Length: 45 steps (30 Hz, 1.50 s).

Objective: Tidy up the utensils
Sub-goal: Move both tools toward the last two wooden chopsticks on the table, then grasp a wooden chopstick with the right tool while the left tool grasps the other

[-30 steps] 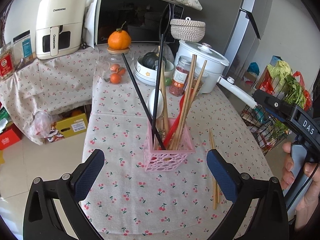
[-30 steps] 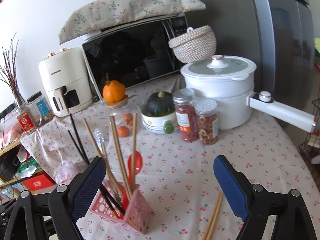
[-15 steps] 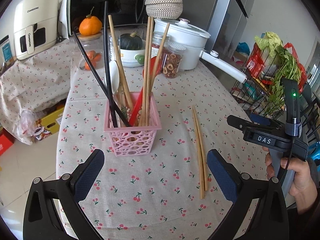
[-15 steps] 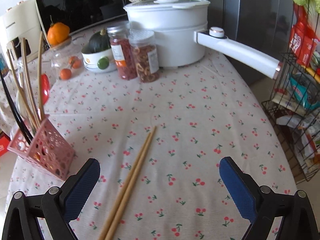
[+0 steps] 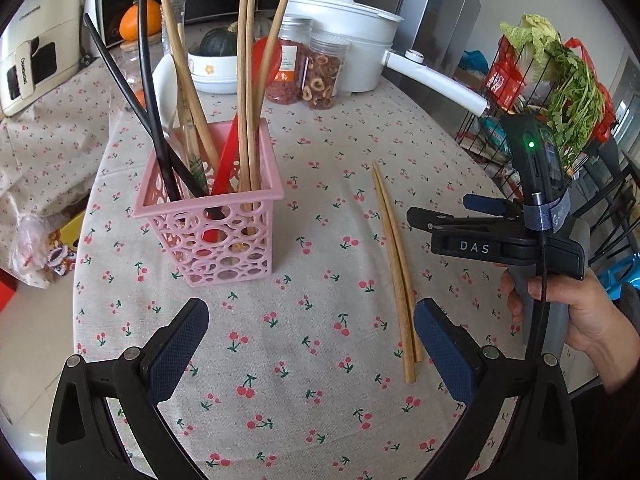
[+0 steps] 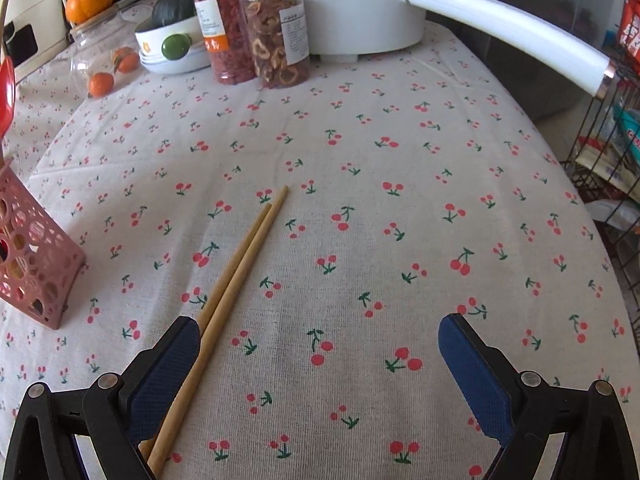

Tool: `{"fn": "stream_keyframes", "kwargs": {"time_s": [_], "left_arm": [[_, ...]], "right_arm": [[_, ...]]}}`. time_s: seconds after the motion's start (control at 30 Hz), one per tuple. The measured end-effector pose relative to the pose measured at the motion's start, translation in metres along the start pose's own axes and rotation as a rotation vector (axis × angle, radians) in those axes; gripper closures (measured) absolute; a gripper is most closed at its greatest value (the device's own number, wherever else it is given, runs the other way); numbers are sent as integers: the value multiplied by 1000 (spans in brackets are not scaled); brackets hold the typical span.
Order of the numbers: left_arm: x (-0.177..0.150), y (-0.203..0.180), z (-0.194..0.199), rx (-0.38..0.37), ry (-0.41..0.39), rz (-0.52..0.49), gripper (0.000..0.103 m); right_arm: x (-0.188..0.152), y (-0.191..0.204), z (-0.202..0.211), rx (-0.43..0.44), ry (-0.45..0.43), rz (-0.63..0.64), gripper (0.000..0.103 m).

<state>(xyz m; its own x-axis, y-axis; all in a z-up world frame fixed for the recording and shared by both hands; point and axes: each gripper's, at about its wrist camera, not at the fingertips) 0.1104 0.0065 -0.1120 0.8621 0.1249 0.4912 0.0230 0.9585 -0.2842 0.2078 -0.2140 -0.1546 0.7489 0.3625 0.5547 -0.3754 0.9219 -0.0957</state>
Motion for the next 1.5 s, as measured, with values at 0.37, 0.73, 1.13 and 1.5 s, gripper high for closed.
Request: {"fn": "stream_keyframes", "kwargs": {"time_s": [0.37, 0.73, 1.13, 1.5], "left_arm": [[4, 8, -6, 0, 16, 4, 0], [3, 10, -6, 0, 22, 8, 0], [3, 11, -6, 3, 33, 18, 0], [3, 3, -5, -1, 33, 10, 0]], "right_arm": [[3, 11, -20, -6, 30, 61, 4], [4, 13, -23, 6, 78, 58, 4], [6, 21, -23, 17, 134, 79, 7], [9, 19, -24, 26, 152, 79, 51]]}}
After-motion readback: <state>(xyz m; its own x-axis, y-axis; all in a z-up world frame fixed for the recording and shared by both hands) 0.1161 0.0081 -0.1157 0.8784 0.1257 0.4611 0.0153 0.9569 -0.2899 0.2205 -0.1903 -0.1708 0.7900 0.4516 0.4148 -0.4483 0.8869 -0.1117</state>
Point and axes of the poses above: each gripper's, at about its wrist camera, not at the fingertips, and z roughly against the way its jaws point, y to its left, x to its top, and after that the axes turned 14 degrees about z, right-handed
